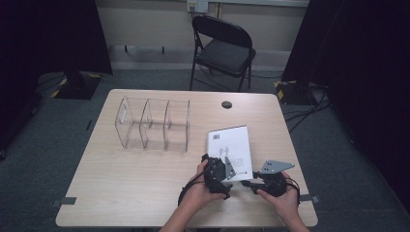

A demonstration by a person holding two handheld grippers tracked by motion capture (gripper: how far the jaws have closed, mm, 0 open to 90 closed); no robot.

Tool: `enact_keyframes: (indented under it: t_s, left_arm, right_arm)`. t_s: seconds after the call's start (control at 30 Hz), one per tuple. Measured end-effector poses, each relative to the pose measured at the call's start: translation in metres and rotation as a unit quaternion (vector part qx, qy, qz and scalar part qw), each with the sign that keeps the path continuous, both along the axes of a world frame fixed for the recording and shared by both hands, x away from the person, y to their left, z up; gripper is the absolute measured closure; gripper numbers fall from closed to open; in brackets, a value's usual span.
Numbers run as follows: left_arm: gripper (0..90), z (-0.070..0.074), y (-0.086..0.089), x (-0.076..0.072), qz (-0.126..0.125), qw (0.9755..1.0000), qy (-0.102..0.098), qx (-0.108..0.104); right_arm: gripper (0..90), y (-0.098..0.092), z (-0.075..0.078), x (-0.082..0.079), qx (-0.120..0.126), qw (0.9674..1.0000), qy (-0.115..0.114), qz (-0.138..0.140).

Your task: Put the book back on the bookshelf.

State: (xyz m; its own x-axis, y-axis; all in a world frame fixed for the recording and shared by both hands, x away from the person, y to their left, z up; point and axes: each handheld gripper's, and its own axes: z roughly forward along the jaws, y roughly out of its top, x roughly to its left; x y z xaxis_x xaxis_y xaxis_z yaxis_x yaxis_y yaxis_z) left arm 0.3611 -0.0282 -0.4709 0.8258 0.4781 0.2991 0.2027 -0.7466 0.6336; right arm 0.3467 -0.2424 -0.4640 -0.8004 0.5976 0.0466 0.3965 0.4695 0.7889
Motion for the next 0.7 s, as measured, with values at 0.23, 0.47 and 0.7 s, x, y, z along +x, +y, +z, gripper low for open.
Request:
enact_keyframes:
  t_s: [0.23, 0.47, 0.7]
  left_arm:
    - [14.0, 0.007, 0.009, 0.002, -0.003, 0.9999, 0.006, -0.015]
    - [19.1, 0.007, 0.009, 0.0, -0.013, 0.9999, 0.0, -0.006]
    - [19.8, 0.007, 0.009, 0.001, -0.016, 0.9999, -0.002, -0.004]
  right_arm:
    - [59.1, -0.002, -0.003, 0.001, 0.005, 1.0, 0.006, 0.002]
    - [56.1, -0.004, -0.006, 0.003, 0.004, 0.9999, 0.008, 0.008]
    - [45.5, -0.006, -0.012, 0.006, -0.004, 0.9998, 0.02, 0.006]
